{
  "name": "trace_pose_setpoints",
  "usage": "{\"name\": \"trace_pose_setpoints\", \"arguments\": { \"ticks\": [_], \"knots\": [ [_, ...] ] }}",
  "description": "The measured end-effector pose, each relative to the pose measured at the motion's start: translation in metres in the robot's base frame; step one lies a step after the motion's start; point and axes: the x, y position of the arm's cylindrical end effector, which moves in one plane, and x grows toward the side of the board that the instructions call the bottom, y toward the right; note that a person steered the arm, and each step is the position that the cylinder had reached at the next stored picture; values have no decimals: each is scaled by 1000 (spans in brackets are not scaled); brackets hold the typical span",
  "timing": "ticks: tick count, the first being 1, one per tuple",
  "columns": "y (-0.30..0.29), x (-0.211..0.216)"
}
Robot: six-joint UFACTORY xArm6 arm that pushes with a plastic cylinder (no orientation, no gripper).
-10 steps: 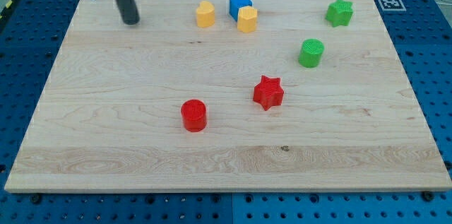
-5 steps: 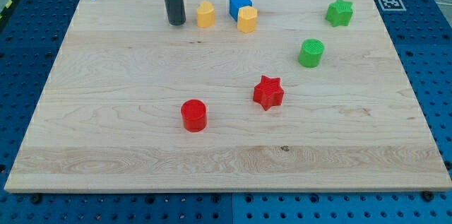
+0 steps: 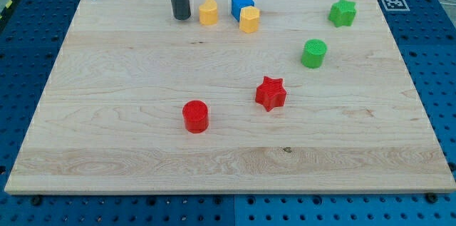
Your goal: Slightly move the yellow heart to the left of the blue cube
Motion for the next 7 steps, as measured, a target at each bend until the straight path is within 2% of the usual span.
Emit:
{"name": "trace_pose_setpoints", "arguments": {
  "ticks": [2, 7],
  "knots": [
    [36, 26],
    [40, 40]
  ]
}}
